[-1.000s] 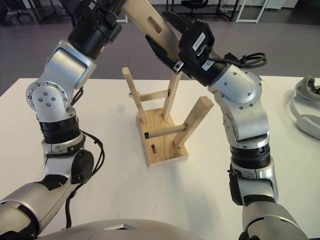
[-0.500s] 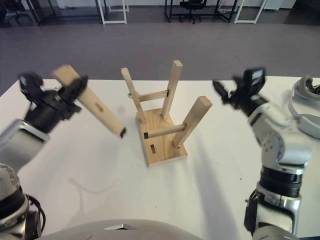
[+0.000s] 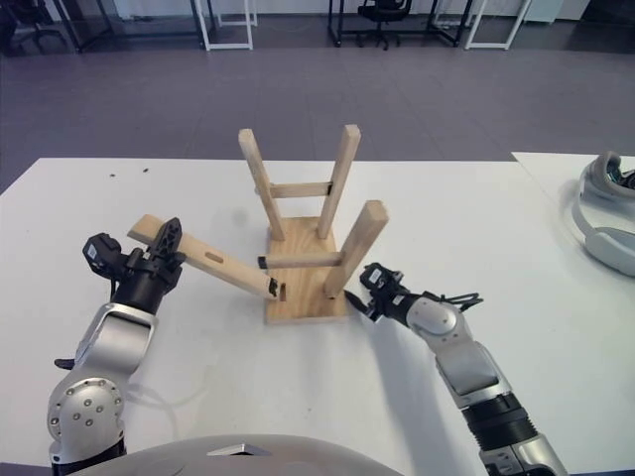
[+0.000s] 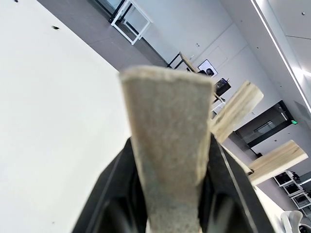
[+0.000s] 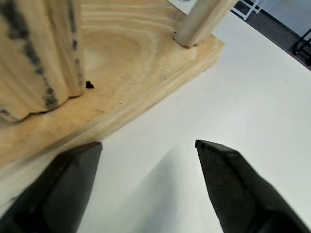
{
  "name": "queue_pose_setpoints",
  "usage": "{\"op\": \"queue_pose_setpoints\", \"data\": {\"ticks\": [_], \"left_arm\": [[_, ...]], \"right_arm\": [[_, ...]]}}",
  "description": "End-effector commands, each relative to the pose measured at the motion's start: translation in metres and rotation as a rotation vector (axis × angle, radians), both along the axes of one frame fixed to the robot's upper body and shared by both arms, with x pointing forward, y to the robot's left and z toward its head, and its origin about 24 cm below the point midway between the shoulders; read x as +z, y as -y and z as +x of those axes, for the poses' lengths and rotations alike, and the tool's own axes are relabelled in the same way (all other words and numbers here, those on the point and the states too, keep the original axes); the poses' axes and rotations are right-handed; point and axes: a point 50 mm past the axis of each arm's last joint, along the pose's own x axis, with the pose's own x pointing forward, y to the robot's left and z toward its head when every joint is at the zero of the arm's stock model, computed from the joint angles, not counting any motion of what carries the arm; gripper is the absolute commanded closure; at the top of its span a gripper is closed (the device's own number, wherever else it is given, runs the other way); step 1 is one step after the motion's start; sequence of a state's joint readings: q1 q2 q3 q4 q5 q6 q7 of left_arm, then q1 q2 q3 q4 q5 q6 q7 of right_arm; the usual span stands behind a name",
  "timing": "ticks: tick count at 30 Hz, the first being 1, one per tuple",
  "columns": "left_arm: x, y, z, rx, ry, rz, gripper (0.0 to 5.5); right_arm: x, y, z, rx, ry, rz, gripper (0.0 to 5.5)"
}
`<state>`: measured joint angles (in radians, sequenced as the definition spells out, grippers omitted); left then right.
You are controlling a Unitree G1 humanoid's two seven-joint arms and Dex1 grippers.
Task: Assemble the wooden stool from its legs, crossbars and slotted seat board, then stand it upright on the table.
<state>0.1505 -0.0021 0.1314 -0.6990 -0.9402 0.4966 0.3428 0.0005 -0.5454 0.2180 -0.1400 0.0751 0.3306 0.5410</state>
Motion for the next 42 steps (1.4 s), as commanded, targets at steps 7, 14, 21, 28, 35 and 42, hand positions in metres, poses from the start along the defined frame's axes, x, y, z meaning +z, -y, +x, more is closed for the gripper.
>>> {"op": "queue_pose_setpoints", "data": {"ticks": [7,14,21,28,35,42], "left_arm": [[-0.006,0.0,0.008,-0.05,-0.068,0.325,4.48],[-0.019,0.012,0.002,-0.085,-0.186,0.457,4.47],[-0.033,0.036,0.013,-0.188,-0.22,0.588,4.47],[-0.033,0.045,0.016,-0.202,-0.196,0.669,4.47],[-0.031,0.047,0.017,-0.192,-0.18,0.729,4.47],[-0.027,0.049,0.01,-0.193,-0.156,0.768,4.47]], "right_arm": [[0.019,-0.01,-0.003,0.045,0.109,0.004,1.89],[0.165,0.042,0.024,-0.062,0.453,0.297,1.89],[0.271,-0.061,0.021,0.439,0.415,0.495,1.89],[0.247,-0.094,0.02,0.474,0.233,0.258,1.89],[0.216,-0.103,0.048,0.476,0.108,-0.009,1.89],[0.19,-0.131,0.009,0.283,0.342,-0.052,1.89]]}}
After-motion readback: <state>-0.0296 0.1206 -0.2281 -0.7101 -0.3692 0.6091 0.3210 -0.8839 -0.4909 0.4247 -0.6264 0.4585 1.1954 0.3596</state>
